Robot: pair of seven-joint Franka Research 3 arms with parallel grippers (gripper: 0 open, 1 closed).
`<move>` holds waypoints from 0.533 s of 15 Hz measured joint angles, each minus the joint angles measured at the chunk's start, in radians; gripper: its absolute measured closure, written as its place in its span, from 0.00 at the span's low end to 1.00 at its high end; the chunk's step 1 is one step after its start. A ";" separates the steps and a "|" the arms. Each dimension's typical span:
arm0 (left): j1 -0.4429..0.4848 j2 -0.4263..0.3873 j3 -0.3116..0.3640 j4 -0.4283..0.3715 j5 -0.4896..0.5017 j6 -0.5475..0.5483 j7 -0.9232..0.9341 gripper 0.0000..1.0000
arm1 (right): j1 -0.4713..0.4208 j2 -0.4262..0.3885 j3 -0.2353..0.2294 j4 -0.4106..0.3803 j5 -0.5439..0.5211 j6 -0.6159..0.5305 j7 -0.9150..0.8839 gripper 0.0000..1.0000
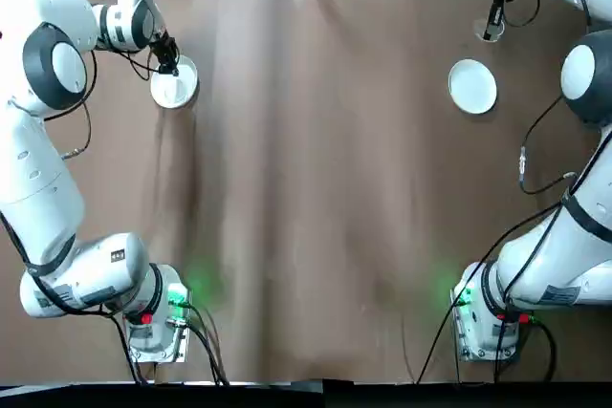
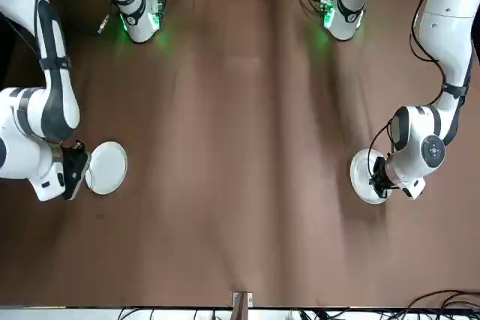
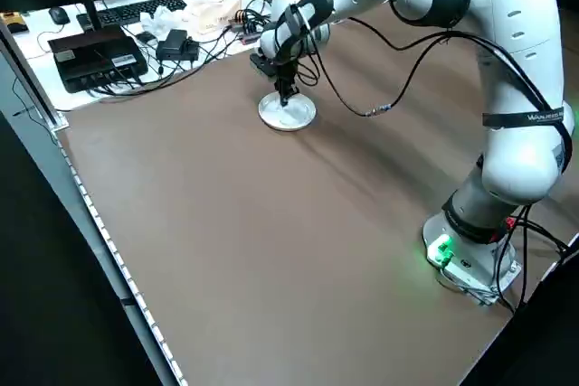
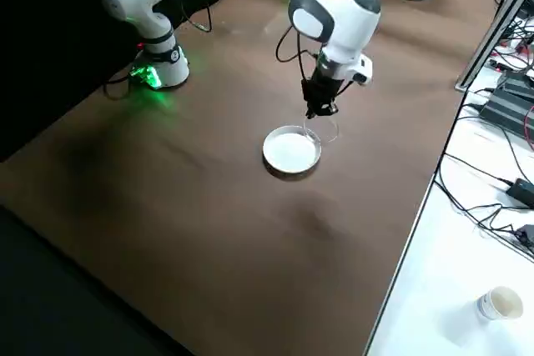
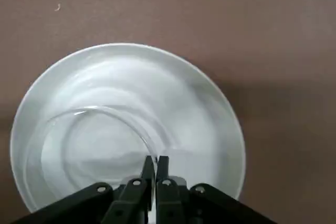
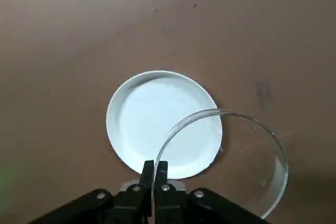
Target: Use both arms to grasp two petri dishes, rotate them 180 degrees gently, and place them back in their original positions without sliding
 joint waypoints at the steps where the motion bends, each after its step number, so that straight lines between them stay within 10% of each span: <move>1: 0.000 0.002 0.000 0.009 0.000 0.000 0.000 0.96 | -0.004 0.001 -0.002 -0.019 -0.001 0.019 -0.034 0.96; 4: -0.001 0.020 0.000 0.031 0.018 0.000 0.006 0.91 | -0.024 0.002 -0.005 -0.105 -0.001 0.112 -0.125 0.96; 8: -0.002 0.030 0.000 0.039 0.038 0.000 0.004 0.56 | -0.039 0.003 -0.005 -0.204 -0.001 0.205 -0.152 0.96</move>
